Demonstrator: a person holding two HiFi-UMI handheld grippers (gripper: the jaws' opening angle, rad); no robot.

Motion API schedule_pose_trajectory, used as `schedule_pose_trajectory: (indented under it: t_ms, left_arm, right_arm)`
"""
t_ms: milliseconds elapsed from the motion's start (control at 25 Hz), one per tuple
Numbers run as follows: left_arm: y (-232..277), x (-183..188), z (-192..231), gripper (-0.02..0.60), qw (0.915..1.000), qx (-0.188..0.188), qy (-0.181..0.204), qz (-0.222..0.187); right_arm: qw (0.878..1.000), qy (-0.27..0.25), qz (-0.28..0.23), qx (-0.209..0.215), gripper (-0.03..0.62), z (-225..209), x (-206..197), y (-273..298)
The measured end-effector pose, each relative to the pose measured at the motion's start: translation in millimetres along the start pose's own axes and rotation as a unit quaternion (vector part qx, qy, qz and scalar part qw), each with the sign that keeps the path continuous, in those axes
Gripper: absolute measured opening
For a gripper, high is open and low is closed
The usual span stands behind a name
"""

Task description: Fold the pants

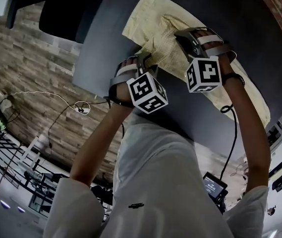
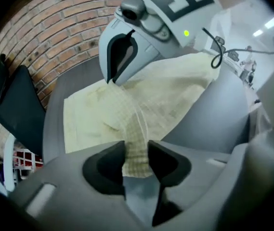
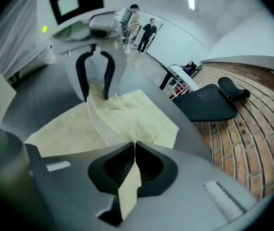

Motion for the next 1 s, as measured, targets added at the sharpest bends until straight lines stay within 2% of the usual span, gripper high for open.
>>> schedule_pose_trajectory:
  t_ms: [80, 120, 240, 320, 600, 720, 880, 1000]
  left_arm:
    - [-4, -7, 13, 0.047, 0.9990, 0.040, -0.018, -0.012]
    - [-8, -9, 22, 0.032, 0.9977, 0.053, -0.036, -0.022]
    - [-23, -13, 50, 0.029, 0.9922, 0.068, -0.094, -0.046]
    - [-31, -15, 71, 0.028, 0.9888, 0.075, -0.118, -0.052]
    - [-26, -17, 118, 0.029, 0.9815, 0.084, -0.161, -0.061]
    - [-10, -20, 128, 0.051, 0.9791, 0.084, -0.178, -0.052]
    - [5, -35, 138, 0.171, 0.9691, 0.096, -0.224, -0.038]
    - [-2, -45, 146, 0.255, 0.9592, 0.126, -0.250, -0.037]
  right_arm:
    - [1.000, 0.021, -0.013, -0.007, 0.012, -14, 9, -2]
    - [0.999, 0.027, -0.018, -0.012, 0.014, -21, 14, -3]
    - [0.999, 0.033, -0.023, -0.031, 0.014, -46, 26, -4]
    - [0.998, 0.033, -0.020, -0.043, 0.014, -61, 33, -2]
    - [0.997, 0.047, 0.021, -0.051, 0.014, -105, 41, 25]
    - [0.995, 0.076, 0.039, -0.045, 0.022, -116, 39, 43]
    - [0.989, 0.139, 0.031, -0.036, 0.083, -121, 40, 54]
    - [0.983, 0.172, 0.014, -0.056, 0.117, -125, 45, 45]
Point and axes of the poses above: the fingertips, and each gripper's own axes: y forward along the fingers, z to its left, x out of its top, the point moved 3 cm from there along -y, backward along the fingers, and after that the axes turned 1 degree about z, right-handed, at the moved point
